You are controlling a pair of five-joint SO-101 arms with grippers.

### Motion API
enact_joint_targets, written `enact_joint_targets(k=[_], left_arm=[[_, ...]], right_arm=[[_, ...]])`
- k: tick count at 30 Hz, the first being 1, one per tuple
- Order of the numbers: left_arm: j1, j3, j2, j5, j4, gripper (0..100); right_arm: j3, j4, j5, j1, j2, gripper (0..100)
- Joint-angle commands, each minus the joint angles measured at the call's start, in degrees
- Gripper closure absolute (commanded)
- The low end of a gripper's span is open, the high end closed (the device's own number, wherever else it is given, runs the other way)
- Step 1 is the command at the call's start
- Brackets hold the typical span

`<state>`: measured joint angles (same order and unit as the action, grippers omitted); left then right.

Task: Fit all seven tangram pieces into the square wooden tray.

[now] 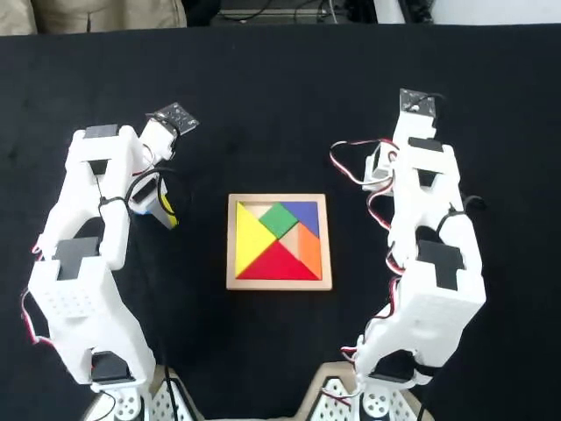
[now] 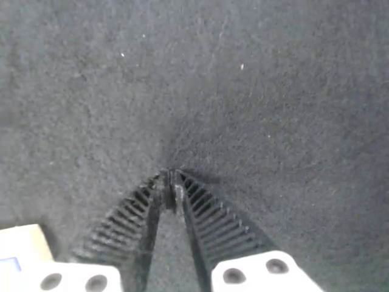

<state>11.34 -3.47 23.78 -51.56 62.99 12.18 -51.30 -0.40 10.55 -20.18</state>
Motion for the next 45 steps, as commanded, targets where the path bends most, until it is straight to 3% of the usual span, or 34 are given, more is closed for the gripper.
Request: enact_joint_targets(k=[1,12,20,27,33,39,45], left_arm=[[0.66,3.12,0.97,-0.26,-2.29,65],[0.57,3.12,1.67,-0.26,-2.37,65],[0.13,4.44,2.37,-0.26,-2.20,84],[0.13,4.09,2.64,-0.26,-1.93,83],[-1.27,8.66,2.46,-0.18,7.38,83],[-5.93,20.88,2.37,3.69,18.11,83],[-14.55,30.90,2.37,-0.62,28.04,83]], right_arm=[[-2.77,-0.18,0.62,-0.44,0.22,98.7],[-2.77,-0.18,0.62,-0.44,0.22,98.7],[-2.77,-0.18,0.62,-0.44,0.22,98.7],[-2.77,-0.18,0.62,-0.53,0.22,98.7],[-2.77,-0.18,0.62,-0.53,0.22,98.7],[-2.86,-0.18,0.53,-0.18,0.40,98.7],[-2.95,-0.09,0.26,0.97,0.66,98.7]])
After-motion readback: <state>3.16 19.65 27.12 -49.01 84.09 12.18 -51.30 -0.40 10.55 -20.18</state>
